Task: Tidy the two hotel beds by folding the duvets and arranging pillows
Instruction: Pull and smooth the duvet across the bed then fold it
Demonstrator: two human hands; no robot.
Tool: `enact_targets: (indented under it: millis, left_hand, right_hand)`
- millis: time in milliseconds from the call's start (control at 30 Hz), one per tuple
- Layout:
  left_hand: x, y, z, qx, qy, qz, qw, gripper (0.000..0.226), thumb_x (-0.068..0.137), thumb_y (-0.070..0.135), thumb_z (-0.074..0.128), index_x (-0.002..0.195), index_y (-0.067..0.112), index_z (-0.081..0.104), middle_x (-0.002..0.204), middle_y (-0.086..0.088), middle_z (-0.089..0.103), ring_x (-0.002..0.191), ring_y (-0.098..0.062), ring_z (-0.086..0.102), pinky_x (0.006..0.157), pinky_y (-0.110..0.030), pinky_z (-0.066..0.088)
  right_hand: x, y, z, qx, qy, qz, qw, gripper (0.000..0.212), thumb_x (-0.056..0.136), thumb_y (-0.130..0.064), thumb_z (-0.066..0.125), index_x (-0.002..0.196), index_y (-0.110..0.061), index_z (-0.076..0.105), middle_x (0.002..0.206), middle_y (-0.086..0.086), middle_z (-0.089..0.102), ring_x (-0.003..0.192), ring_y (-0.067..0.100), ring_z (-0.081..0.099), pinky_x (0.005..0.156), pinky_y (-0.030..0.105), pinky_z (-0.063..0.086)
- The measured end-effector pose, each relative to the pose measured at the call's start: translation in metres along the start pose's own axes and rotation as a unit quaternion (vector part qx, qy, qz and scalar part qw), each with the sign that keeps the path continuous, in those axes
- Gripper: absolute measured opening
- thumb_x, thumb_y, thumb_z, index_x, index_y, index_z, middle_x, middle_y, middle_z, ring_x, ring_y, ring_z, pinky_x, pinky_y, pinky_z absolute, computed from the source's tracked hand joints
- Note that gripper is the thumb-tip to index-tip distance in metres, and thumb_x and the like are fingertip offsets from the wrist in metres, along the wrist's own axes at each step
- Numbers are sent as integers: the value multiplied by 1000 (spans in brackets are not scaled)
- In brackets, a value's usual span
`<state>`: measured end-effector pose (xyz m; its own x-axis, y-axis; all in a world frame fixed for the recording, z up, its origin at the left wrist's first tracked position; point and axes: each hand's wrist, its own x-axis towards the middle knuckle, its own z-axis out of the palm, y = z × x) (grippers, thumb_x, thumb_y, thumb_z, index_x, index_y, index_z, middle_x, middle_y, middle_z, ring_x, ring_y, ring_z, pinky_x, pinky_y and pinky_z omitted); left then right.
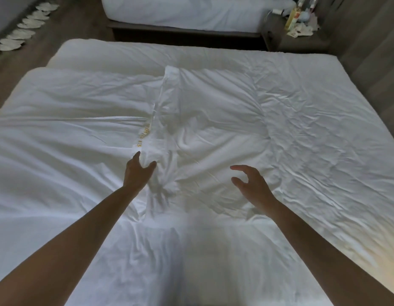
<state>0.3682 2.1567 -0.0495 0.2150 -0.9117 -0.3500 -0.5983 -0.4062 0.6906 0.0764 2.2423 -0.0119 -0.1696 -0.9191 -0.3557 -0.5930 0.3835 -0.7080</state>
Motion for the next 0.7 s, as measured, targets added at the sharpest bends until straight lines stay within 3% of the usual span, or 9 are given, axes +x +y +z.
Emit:
enact_targets:
  millis: [100,233,500,700]
  left_hand:
    - [22,9,-9,-16,17,1,1000,70,93,33,60,151,12,27,150,-20,34,139,-31,32,110,-36,27]
    - [59,15,-10,-14,1,-3,1000,73,93,38,59,152,16,24,152,-19,31,139,-31,31,109,-38,29]
    - [148,11,17,-6,-40,-33,999,93,81,57,66,153,25,17,155,-14,26,142,-33,29,114,-47,28]
    - [203,6,45,20,-51,-77,996,130,50,83,67,153,30,9,155,-14,26,142,-35,26,115,-49,26]
  right_hand:
    - [20,-18,11,-99,23,-89,991,45,95,-28,57,137,-39,45,158,-4,15,140,30,18,107,39,30]
    - [57,-34,28,-150,-17,-79,985,57,96,-36,53,144,-49,27,161,-9,-3,145,34,-1,112,62,20]
    - [149,-17,66,-166,-68,27,983,69,94,-43,53,145,-58,9,158,-12,-22,144,43,-15,111,66,18]
    - [203,9,87,-158,-87,66,981,82,86,-42,64,144,-60,9,155,-15,-29,141,44,-25,109,67,23]
